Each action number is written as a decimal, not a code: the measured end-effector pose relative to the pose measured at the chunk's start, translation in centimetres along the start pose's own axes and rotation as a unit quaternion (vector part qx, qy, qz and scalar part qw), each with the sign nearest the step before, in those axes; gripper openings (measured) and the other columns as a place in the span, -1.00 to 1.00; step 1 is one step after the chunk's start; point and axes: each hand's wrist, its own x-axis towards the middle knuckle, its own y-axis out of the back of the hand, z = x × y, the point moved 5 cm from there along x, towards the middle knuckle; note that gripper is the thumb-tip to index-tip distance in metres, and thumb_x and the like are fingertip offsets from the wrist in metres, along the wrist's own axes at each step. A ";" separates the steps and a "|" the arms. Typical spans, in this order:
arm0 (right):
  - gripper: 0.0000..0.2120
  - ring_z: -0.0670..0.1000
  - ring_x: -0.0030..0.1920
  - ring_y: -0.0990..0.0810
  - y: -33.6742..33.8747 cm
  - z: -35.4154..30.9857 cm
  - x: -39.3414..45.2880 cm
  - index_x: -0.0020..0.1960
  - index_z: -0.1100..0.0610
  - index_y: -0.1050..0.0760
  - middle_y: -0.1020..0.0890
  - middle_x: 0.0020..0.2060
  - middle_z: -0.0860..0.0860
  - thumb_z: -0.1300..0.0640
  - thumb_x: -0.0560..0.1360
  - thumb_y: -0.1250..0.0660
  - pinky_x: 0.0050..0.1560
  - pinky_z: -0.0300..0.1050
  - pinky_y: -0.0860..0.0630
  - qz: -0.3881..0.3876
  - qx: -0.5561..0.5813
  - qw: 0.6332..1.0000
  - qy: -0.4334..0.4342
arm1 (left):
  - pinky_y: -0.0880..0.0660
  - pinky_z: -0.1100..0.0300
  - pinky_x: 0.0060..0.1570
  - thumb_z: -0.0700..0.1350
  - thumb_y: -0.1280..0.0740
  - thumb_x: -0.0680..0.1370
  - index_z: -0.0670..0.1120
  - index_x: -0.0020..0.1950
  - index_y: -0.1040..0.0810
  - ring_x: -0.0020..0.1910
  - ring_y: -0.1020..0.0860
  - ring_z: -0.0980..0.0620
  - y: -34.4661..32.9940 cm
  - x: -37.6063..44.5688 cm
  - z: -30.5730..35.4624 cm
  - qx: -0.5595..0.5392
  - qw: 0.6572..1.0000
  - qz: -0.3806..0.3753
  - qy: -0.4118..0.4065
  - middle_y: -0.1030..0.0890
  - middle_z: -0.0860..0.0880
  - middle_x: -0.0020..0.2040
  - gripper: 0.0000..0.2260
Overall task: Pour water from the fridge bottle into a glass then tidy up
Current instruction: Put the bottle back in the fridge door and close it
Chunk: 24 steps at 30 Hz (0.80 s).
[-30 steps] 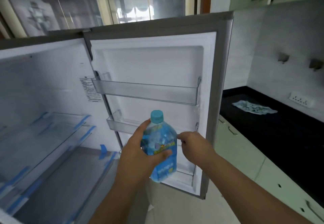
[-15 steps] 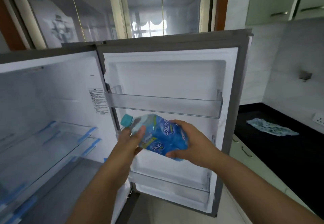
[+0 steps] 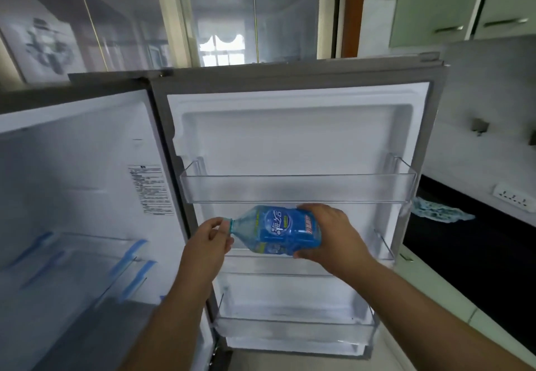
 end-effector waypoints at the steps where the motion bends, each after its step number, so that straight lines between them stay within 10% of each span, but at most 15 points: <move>1: -0.08 0.01 0.33 -0.46 -0.3 0.2 0.4 0.45 -0.15 -0.39 -0.54 0.32 -0.15 -0.18 0.17 -0.69 0.37 -0.05 -0.42 -0.008 -0.011 1.000 0.001 | -0.61 0.04 0.11 -0.03 -0.32 0.69 0.05 0.12 -0.60 -0.10 -0.67 -0.01 0.0 0.8 -0.8 0.004 1.000 -0.006 0.010 -0.71 -0.09 -0.09 -0.93; 6: -0.15 0.03 0.32 -0.50 -1.8 2.2 1.5 0.50 -0.14 -0.42 -0.47 0.37 -0.05 -0.11 0.27 -0.66 0.35 -0.11 -0.46 -0.077 -0.007 0.996 -0.041 | -0.59 -0.01 0.14 -0.06 -0.24 0.72 0.09 0.06 -0.59 0.05 -0.65 -0.03 -0.6 3.2 -3.6 0.137 0.988 -0.066 0.001 -0.70 -0.04 0.03 -0.85; 12: -0.22 -0.05 0.35 -0.47 -2.7 3.3 1.0 0.53 -0.13 -0.38 -0.45 0.42 -0.09 -0.15 0.38 -0.59 0.41 -0.09 -0.43 -0.137 0.013 0.988 -0.071 | -0.54 0.10 -0.11 0.01 -0.10 0.74 -0.04 0.00 -0.64 -0.14 -0.60 -0.04 -1.1 4.6 -5.4 0.431 0.895 -0.099 -0.067 -0.66 -0.05 -0.12 -0.65; 17: -0.19 -0.01 0.46 -0.38 -3.2 3.2 0.2 0.60 -0.15 -0.24 -0.34 0.52 -0.10 -0.21 0.44 -0.50 0.48 0.06 -0.40 -0.143 0.018 0.986 -0.079 | -0.58 0.08 -0.10 0.02 -0.06 0.75 0.01 -0.01 -0.60 -0.19 -0.57 0.01 -1.1 4.1 -5.2 0.463 0.877 -0.091 -0.085 -0.67 -0.03 -0.12 -0.65; 21: -0.16 0.07 0.56 -0.24 -2.8 3.0 -0.1 0.64 -0.16 -0.15 -0.23 0.61 -0.03 -0.19 0.47 -0.49 0.57 0.07 -0.23 -0.123 -0.025 0.988 -0.095 | -0.60 0.02 0.01 -0.11 -0.28 0.64 -0.02 0.42 -0.57 0.11 -0.62 -0.13 -2.5 2.0 -2.5 0.487 0.849 -0.022 -0.204 -0.70 -0.07 0.19 -0.66; 24: -0.22 0.04 0.54 -0.29 -1.8 2.7 -0.7 0.61 -0.13 -0.25 -0.30 0.57 -0.04 -0.08 0.48 -0.53 0.52 -0.04 -0.25 -0.093 -0.012 0.987 -0.129 | -0.53 -0.04 0.03 -0.15 -0.50 0.43 0.00 0.28 -0.65 0.13 -0.60 -0.12 -7.0 -1.4 -0.3 0.506 0.804 -0.066 -0.306 -0.69 0.01 0.19 -0.60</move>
